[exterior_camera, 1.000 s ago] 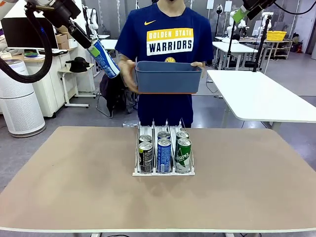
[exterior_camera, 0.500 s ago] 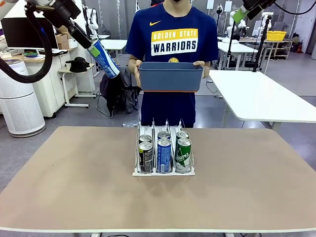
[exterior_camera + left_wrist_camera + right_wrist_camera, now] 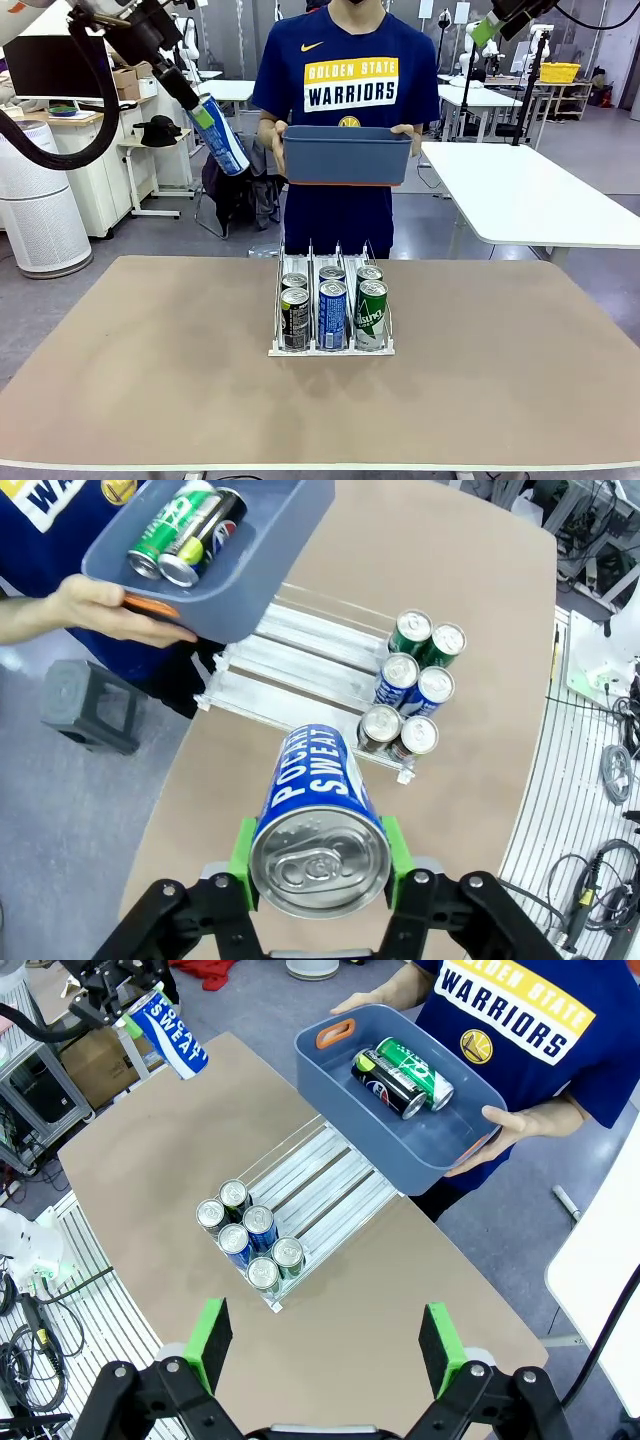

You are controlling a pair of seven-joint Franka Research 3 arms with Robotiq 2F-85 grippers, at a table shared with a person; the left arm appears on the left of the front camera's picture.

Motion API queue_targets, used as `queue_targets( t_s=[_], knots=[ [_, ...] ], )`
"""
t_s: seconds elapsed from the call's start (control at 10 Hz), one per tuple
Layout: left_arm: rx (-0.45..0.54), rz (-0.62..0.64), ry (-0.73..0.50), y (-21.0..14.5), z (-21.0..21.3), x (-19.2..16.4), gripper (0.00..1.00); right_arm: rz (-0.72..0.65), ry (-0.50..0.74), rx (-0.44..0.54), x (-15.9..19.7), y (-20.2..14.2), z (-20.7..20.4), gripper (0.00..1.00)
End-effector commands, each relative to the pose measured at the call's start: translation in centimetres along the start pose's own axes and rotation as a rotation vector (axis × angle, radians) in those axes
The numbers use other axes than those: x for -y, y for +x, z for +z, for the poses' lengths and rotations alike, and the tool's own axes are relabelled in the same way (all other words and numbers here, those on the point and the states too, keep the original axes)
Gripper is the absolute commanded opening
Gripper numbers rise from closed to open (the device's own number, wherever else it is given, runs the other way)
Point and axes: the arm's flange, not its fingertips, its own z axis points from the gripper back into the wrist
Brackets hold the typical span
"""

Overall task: Fill the beverage cans into the dispenser.
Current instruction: Place the picked Ionic drink in the line of the Automatic Can Dispenser with the same cans.

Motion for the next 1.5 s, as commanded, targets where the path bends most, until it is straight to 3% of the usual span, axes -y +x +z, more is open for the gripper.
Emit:
queue_targets(
  t_s=[0.0,0.5,0.7,0.8,1.0,1.1,1.3,1.4],
  knots=[
    [-0.056,0.029,0.027,0.0,-0.1,3.6,0.58,-0.013,0.016,0.010,0.0,0.0,-0.1,1.00],
    [-0.106,-0.040,-0.028,0.0,-4.3,11.7,0.58,-0.013,0.016,0.010,0.0,0.0,-0.1,1.00],
    [-0.091,-0.070,-0.101,-1.5,-4.8,13.0,0.58,-0.013,0.016,0.010,0.0,0.0,-0.1,1.00],
    [-0.121,-0.059,-0.067,0.1,-4.9,11.8,0.58,-0.013,0.016,0.010,0.0,0.0,-0.1,1.00],
    [-0.121,-0.059,-0.067,0.1,-4.9,11.8,0.58,-0.013,0.016,0.010,0.0,0.0,-0.1,1.00],
    [-0.129,-0.063,-0.084,-0.4,-5.5,12.4,0.00,-0.013,0.016,0.010,0.0,0.0,-0.1,1.00],
    [-0.119,-0.063,-0.073,-0.3,-5.9,11.9,0.00,-0.013,0.016,0.010,0.0,0.0,-0.1,1.00],
    [-0.131,-0.039,-0.062,-0.2,-6.5,12.2,0.26,-0.013,0.016,0.010,0.0,0.0,-0.1,1.00]
  ],
)
